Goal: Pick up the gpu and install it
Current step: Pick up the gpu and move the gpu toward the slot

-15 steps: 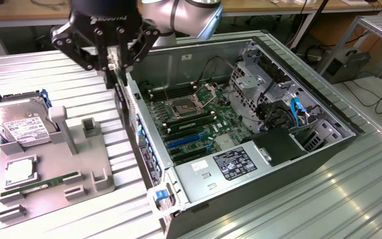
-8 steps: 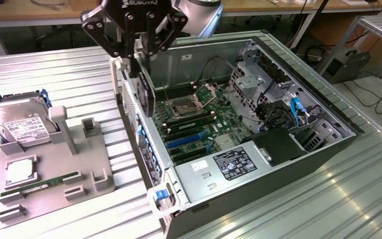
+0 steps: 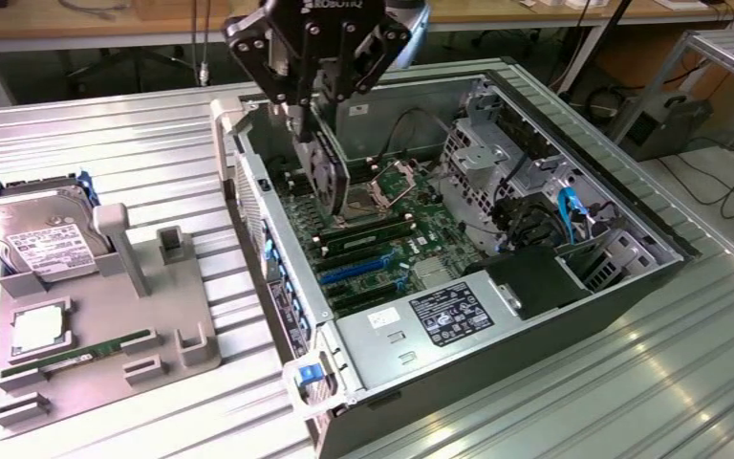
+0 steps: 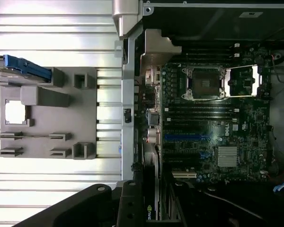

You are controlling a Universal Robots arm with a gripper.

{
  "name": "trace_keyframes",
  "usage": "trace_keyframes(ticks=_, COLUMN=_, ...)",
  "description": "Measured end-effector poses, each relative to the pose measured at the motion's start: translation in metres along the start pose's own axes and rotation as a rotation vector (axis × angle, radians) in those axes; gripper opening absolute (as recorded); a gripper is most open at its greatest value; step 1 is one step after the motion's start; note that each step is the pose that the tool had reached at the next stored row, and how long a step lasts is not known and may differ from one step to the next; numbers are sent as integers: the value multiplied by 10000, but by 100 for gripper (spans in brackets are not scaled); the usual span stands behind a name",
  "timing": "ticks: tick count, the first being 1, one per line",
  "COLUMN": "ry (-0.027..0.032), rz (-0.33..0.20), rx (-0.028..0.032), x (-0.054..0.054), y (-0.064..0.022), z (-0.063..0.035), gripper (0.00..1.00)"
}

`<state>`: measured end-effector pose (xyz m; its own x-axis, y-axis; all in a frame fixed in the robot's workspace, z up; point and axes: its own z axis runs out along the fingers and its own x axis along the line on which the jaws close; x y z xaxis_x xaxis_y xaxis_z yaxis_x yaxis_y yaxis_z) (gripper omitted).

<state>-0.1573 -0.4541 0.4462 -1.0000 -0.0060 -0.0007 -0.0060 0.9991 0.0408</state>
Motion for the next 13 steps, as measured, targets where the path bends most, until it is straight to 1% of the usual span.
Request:
trace_keyframes(ticks=1, ry=7, rz=0, rx=0, x=-47, y=-1, z=17, gripper=26)
trace_keyframes(ticks=3, ry=16, rz=0, rx=1, x=-191, y=-2, z=75, gripper=26)
trace_keyframes(ticks=6, ry=16, rz=0, rx=10, x=-331, y=3, z=131, gripper=26)
trace_keyframes(ticks=10, ry=19, rz=1, rx=29, x=-559, y=36, z=224, gripper=26)
trace_keyframes(ticks=13, ry=22, rz=1, rx=33, x=-707, y=59, z=284, gripper=26)
